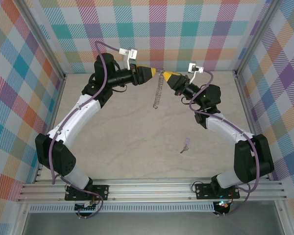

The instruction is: Put the keys on the keyring

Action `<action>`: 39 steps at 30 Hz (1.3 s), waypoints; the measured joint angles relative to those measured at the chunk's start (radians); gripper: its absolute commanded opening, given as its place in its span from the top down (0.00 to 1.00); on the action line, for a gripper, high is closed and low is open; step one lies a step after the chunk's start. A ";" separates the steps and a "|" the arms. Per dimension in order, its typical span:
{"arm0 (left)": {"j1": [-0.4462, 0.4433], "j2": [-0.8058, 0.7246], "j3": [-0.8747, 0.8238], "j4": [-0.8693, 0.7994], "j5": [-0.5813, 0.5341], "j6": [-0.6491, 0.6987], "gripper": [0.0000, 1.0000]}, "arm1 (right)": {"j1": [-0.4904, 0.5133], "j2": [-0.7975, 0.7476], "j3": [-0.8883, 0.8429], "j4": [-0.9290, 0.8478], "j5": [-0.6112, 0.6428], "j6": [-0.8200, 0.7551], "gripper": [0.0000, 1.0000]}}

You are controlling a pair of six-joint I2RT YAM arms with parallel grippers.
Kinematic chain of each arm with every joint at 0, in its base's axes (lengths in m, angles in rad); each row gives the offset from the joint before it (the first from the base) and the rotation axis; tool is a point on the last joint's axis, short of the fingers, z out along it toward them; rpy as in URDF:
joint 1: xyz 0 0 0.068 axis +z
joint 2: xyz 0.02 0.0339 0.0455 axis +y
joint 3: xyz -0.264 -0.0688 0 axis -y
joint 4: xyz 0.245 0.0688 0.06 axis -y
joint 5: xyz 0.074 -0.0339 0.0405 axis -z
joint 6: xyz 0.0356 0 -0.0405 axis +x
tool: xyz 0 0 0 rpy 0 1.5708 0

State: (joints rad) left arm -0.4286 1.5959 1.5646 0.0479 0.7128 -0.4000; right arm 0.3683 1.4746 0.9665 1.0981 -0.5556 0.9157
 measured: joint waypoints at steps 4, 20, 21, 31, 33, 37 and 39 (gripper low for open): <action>0.000 0.001 -0.032 0.068 0.017 -0.055 0.51 | 0.001 0.006 0.000 0.027 0.007 0.020 1.00; -0.024 0.001 -0.059 0.214 0.064 -0.148 0.62 | 0.001 0.063 0.000 0.120 0.014 0.098 1.00; -0.027 0.001 -0.059 0.217 0.067 -0.151 0.62 | 0.001 0.068 0.000 0.125 0.014 0.102 1.00; -0.036 0.001 -0.072 0.216 0.082 -0.150 0.62 | 0.001 0.085 0.000 0.156 0.014 0.132 1.00; -0.036 0.001 -0.074 0.214 0.082 -0.149 0.63 | 0.001 0.085 0.000 0.160 0.014 0.138 1.00; -0.036 0.001 -0.074 0.214 0.082 -0.144 0.63 | 0.001 0.085 0.000 0.167 0.014 0.147 1.00; -0.036 0.001 -0.074 0.214 0.082 -0.142 0.64 | 0.001 0.085 0.000 0.169 0.014 0.148 1.00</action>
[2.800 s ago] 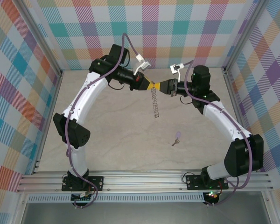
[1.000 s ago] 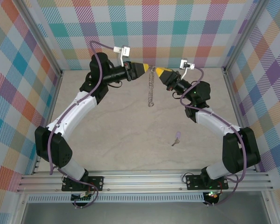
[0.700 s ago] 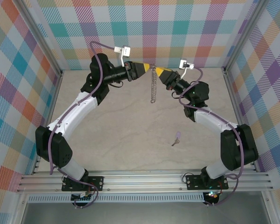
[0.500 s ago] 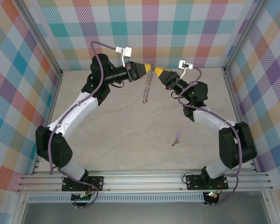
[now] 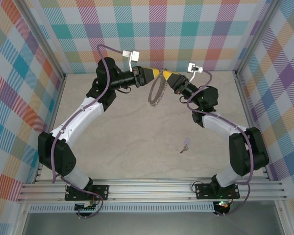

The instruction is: Put the keys on the keyring

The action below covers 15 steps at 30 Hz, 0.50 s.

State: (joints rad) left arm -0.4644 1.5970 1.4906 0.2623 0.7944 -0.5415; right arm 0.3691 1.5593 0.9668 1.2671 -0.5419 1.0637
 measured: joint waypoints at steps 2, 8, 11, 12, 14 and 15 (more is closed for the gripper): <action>-0.002 0.001 0.000 0.000 0.001 0.002 0.64 | 0.000 0.000 0.000 0.002 0.000 0.003 1.00; -0.010 0.007 0.000 0.000 0.002 0.007 0.66 | 0.000 0.002 0.001 0.017 -0.002 0.014 1.00; -0.013 0.012 0.000 0.000 0.002 0.007 0.67 | 0.000 0.009 0.003 0.022 -0.005 0.023 1.00; -0.013 0.013 0.000 0.000 0.002 0.008 0.67 | 0.000 0.012 0.004 0.024 -0.008 0.025 1.00; -0.013 0.014 0.000 -0.001 0.002 0.008 0.67 | 0.001 0.017 0.004 0.026 -0.008 0.028 1.00; -0.013 0.014 0.000 -0.001 0.002 0.008 0.68 | 0.001 0.018 0.004 0.026 -0.008 0.029 1.00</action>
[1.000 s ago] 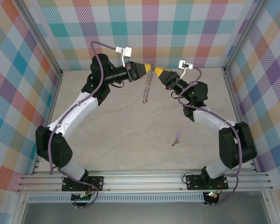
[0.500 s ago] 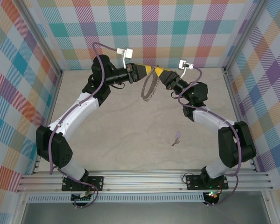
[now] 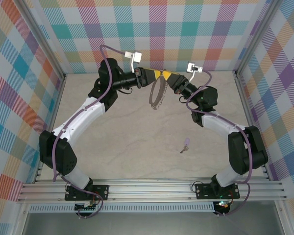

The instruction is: Put the keys on the keyring

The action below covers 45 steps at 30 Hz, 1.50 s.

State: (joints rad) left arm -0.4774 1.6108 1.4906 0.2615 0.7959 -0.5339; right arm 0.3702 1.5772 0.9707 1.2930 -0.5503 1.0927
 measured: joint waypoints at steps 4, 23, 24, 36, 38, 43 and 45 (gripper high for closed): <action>0.000 0.000 0.000 0.000 0.000 0.003 0.73 | 0.003 0.001 0.000 0.002 0.000 0.000 1.00; -0.006 0.024 0.001 -0.001 0.005 0.008 0.71 | 0.008 0.016 0.008 0.008 -0.009 0.004 1.00; -0.006 0.026 0.001 -0.001 0.005 0.010 0.72 | 0.008 0.016 0.008 0.008 -0.009 0.004 1.00; -0.006 0.029 0.006 -0.014 -0.003 0.037 0.74 | 0.011 0.017 0.008 0.004 -0.010 0.003 1.00; -0.006 0.029 0.006 -0.024 -0.008 0.049 0.73 | 0.011 0.017 0.008 -0.002 -0.010 0.003 1.00; -0.006 0.028 0.006 -0.032 -0.016 0.066 0.74 | 0.011 0.017 0.007 -0.015 -0.010 -0.004 1.00; -0.006 0.028 0.006 -0.035 -0.016 0.071 0.75 | 0.011 0.017 0.007 -0.020 -0.010 -0.008 1.00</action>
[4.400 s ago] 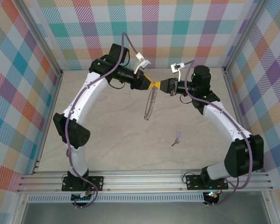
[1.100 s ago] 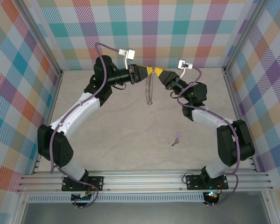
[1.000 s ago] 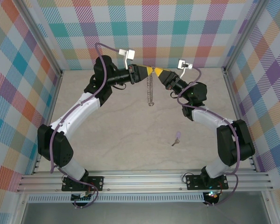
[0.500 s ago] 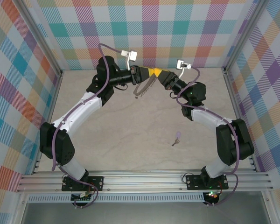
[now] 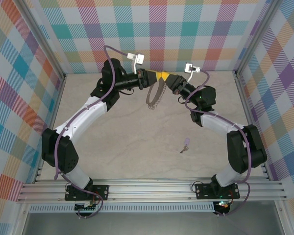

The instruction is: Put the keys on the keyring

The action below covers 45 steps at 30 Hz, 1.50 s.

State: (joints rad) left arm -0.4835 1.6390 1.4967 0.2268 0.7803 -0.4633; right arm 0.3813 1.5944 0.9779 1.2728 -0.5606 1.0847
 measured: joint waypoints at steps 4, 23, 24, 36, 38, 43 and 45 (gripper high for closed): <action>0.000 0.000 0.000 -0.011 -0.003 0.008 0.73 | 0.000 0.000 0.000 -0.010 0.000 -0.001 1.00; 0.008 -0.035 -0.002 -0.024 -0.004 0.016 0.72 | 0.000 -0.008 0.000 -0.014 0.000 -0.009 1.00; 0.008 -0.035 -0.002 -0.024 -0.004 0.016 0.72 | 0.000 -0.008 0.000 -0.014 0.000 -0.009 1.00; 0.013 -0.035 -0.010 -0.022 0.013 0.015 0.78 | 0.000 -0.008 0.000 -0.013 -0.004 -0.008 1.00; 0.014 -0.035 -0.010 -0.022 0.016 0.015 0.81 | 0.000 -0.008 0.000 -0.013 -0.005 -0.008 1.00; 0.014 -0.035 -0.010 -0.023 0.016 0.015 0.86 | 0.000 -0.008 0.000 -0.011 -0.008 -0.008 1.00; 0.015 -0.035 -0.010 -0.023 0.016 0.016 0.91 | 0.000 -0.008 0.000 -0.009 -0.008 -0.008 1.00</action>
State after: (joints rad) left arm -0.4686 1.6039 1.4864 0.2043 0.7959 -0.4477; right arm 0.3813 1.5864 0.9779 1.2640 -0.5690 1.0763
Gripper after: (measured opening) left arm 0.125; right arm 0.049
